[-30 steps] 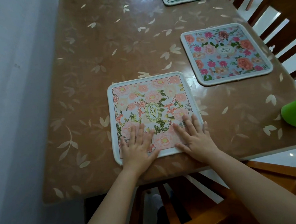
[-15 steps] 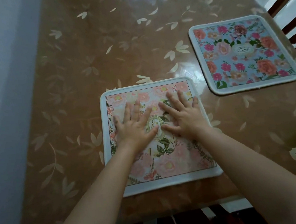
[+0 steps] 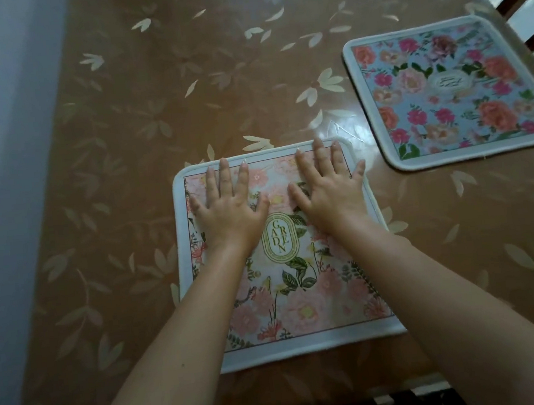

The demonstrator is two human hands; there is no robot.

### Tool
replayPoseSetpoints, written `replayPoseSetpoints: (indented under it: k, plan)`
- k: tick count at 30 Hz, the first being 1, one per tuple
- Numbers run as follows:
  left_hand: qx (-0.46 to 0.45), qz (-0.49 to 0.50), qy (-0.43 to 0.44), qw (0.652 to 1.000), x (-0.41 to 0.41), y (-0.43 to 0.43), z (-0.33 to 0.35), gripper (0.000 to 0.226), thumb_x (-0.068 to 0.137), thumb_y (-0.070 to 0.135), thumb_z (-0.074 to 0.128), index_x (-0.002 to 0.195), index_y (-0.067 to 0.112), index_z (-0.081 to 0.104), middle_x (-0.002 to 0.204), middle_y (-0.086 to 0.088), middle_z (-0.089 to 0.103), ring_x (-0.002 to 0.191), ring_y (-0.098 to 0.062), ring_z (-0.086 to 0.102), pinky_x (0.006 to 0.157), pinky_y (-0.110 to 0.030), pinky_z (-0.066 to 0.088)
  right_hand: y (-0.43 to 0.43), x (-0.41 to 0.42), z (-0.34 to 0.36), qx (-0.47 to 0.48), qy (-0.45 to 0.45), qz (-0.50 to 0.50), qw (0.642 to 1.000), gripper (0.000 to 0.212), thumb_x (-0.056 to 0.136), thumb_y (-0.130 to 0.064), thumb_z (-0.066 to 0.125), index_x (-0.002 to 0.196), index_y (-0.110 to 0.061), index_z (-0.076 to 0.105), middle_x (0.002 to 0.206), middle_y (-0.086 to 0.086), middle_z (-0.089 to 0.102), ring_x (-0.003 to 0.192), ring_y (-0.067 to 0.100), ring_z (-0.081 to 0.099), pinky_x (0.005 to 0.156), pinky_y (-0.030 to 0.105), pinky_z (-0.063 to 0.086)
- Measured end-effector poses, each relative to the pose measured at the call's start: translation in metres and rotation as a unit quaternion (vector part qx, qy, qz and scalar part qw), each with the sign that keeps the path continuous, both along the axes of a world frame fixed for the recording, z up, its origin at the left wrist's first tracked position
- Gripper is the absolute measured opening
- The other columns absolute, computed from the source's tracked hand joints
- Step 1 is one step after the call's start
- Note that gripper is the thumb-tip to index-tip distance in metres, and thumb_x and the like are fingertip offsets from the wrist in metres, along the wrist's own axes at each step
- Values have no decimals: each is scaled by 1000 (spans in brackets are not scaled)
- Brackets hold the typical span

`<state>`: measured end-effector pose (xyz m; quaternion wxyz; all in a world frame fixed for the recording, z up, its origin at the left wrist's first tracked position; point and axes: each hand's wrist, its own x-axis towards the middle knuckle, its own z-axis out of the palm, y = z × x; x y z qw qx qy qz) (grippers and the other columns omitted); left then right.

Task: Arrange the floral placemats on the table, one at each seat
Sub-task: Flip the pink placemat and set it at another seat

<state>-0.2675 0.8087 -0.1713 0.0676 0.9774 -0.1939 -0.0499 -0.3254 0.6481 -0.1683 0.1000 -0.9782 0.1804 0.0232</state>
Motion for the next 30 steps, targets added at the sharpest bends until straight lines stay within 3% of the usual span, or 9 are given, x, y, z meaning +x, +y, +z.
replayPoseSetpoints:
  k: [7, 10, 14, 18, 22, 25, 27, 30]
  plan:
    - [-27, -14, 15, 999, -51, 24, 4, 64, 86, 58, 15, 142, 33, -3, 154, 0, -11, 139, -19, -16, 109, -51, -9, 21, -55, 3, 21, -6, -5, 1000, 64, 88, -58, 23, 143, -32, 1, 155, 3, -8, 141, 25, -13, 108, 59, -8]
    - [-15, -22, 14, 1000, -77, 36, 4, 63, 87, 58, 10, 141, 34, -9, 153, 0, -17, 138, -19, -20, 109, -51, -9, 32, -81, 5, 30, 2, -9, 1000, 65, 88, -58, 25, 141, -35, -7, 155, 3, -11, 140, 23, -18, 107, 55, -13]
    - [-5, -41, 23, 999, -109, 48, 5, 64, 88, 57, 15, 142, 32, -11, 152, -2, -19, 138, -22, -21, 110, -54, -8, 50, -115, 8, 26, 21, -9, 999, 66, 88, -59, 27, 137, -38, -13, 154, 4, -13, 138, 25, -22, 107, 61, -7]
    - [0, -48, 36, 998, -137, 58, 7, 64, 89, 55, 19, 140, 33, -12, 152, -2, -18, 137, -23, -23, 111, -51, -8, 63, -146, 10, 36, 26, -4, 999, 69, 86, -62, 30, 141, -38, -3, 155, 6, -6, 137, 27, -21, 106, 65, -5]
    - [14, -60, 57, 996, -166, 67, 12, 62, 87, 54, 15, 140, 32, -10, 150, -1, -17, 136, -26, -21, 110, -54, -8, 77, -175, 17, 26, 20, 1, 999, 68, 82, -62, 23, 142, -31, 17, 153, 10, 17, 139, 35, 4, 102, 70, 10]
    - [2, -73, 71, 995, -184, 71, 27, 63, 85, 49, 13, 142, 23, 11, 151, -6, 5, 141, -29, 0, 110, -58, -4, 77, -180, 18, 36, 56, 6, 998, 67, 85, -64, 24, 142, -35, 3, 155, 7, 4, 140, 32, -8, 106, 66, 3]
    - [5, -86, 48, 995, -192, 74, 35, 58, 86, 43, 28, 137, 16, 35, 146, -10, 28, 135, -35, 25, 106, -62, 18, 73, -178, 21, 38, 85, 20, 995, 68, 87, -61, 28, 142, -35, -1, 156, 6, 0, 141, 30, -8, 108, 63, 4]
    - [-41, -74, 43, 995, -203, 77, 46, 45, 81, 26, 62, 122, 10, 55, 134, -15, 49, 127, -38, 40, 96, -62, 36, 69, -180, 42, 31, 89, 37, 995, 65, 88, -54, 36, 143, -29, 10, 155, 6, 11, 141, 27, 6, 109, 60, 6]
